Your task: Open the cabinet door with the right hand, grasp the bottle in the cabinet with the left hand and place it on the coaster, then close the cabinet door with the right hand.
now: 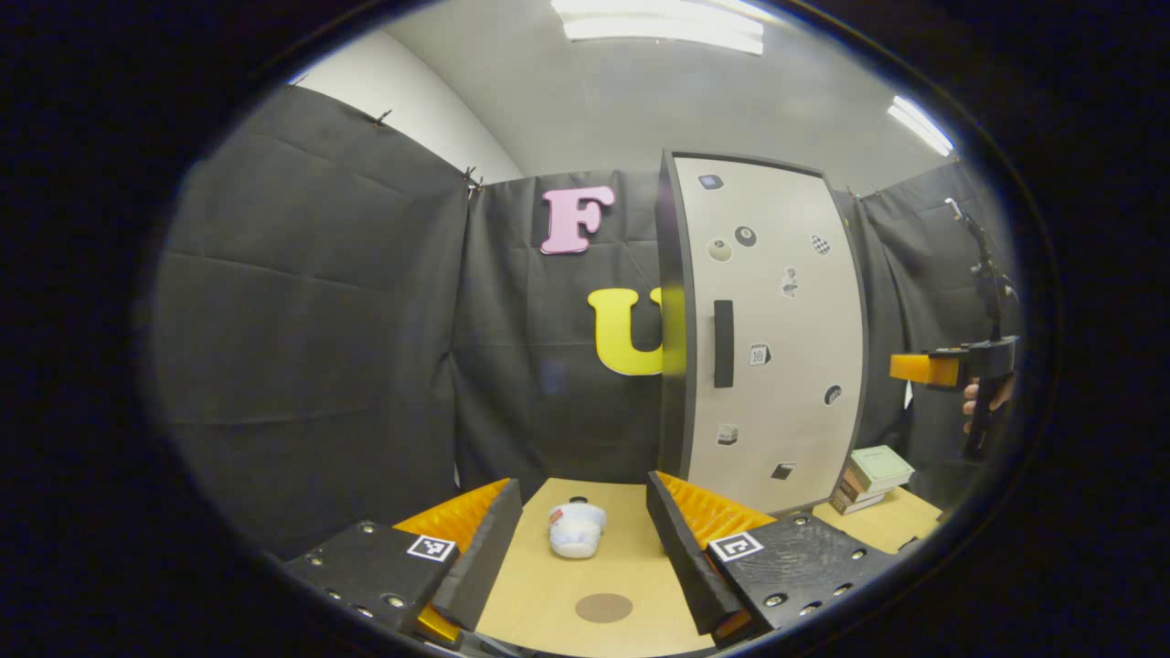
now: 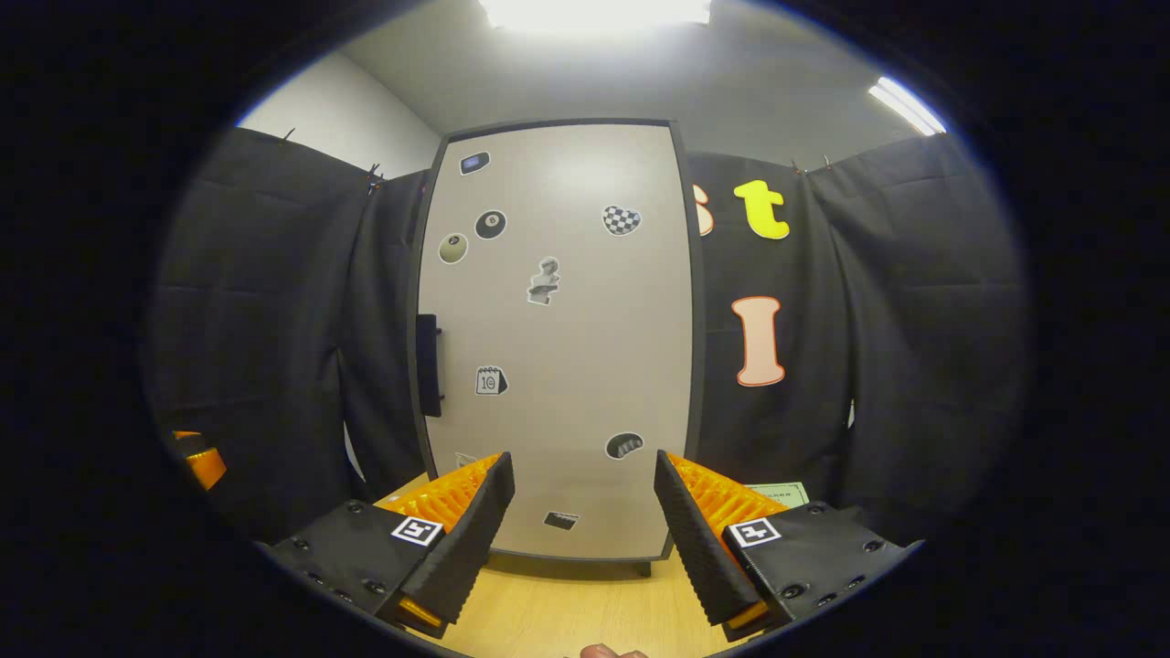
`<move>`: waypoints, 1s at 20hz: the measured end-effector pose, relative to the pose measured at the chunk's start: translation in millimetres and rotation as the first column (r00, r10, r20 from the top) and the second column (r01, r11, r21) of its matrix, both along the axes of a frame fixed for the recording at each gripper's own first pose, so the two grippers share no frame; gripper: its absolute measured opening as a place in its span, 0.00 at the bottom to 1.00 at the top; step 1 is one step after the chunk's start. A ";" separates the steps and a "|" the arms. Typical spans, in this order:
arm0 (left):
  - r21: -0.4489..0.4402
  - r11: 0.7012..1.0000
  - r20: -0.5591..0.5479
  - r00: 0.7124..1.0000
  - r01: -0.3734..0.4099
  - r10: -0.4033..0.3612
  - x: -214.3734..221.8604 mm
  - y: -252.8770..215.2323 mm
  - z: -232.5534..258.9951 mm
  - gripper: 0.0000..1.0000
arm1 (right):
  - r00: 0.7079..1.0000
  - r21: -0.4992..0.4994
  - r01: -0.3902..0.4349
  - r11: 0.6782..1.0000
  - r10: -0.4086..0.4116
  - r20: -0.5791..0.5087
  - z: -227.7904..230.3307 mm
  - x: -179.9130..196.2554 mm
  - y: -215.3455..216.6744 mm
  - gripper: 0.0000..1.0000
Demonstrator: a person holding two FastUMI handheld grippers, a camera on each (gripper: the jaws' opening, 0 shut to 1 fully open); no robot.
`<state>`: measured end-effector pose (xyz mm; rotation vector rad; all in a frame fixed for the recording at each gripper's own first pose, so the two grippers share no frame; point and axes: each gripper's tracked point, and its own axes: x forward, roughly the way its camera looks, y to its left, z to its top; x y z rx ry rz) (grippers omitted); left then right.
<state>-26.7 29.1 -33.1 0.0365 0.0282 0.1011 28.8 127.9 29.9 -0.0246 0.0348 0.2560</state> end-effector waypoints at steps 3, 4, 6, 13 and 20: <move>-0.024 1.000 -0.015 1.000 -0.012 0.012 -5.7 3.3 -10.2 0.85 | 0.999 0.004 -0.034 0.999 0.034 -0.001 6.9 11.3 25.4 0.98; -0.033 0.999 -0.021 1.000 -0.017 0.016 -7.5 4.3 -13.4 0.84 | 0.999 0.013 -0.050 0.999 0.050 -0.010 9.1 13.8 34.7 0.98; -0.035 0.999 -0.031 0.999 -0.030 0.029 -11.3 9.4 -19.7 0.84 | 0.995 0.045 -0.093 0.995 0.094 -0.019 18.1 17.6 57.6 0.98; -0.044 0.995 -0.038 0.995 -0.090 0.088 -24.5 32.8 -30.1 0.85 | 0.985 0.080 -0.172 0.982 0.170 0.027 56.4 47.6 129.4 0.98; -0.067 0.984 -0.085 0.984 -0.164 0.158 -32.0 57.6 -53.8 0.83 | 0.987 0.062 -0.160 0.985 0.158 0.031 64.2 88.3 175.3 0.97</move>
